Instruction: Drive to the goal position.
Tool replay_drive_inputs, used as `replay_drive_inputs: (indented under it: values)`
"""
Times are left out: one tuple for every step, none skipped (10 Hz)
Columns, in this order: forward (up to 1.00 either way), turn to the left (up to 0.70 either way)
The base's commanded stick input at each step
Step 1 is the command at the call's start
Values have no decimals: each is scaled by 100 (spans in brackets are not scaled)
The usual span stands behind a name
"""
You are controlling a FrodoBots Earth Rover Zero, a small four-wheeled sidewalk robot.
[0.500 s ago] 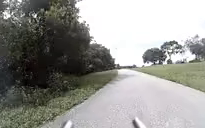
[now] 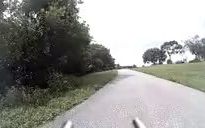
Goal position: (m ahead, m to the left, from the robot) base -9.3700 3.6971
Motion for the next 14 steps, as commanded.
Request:
replay_drive_inputs:
  values:
    - [0, -70]
    - [0, -70]
    - [0, -70]
    - [0, -70]
    - [0, -70]
    - [0, -70]
    - [0, -70]
    - [0, -70]
    - [0, -70]
    - [0, -70]
    - [0, -70]
    - [0, -70]
    - [0, -70]
    - [0, -70]
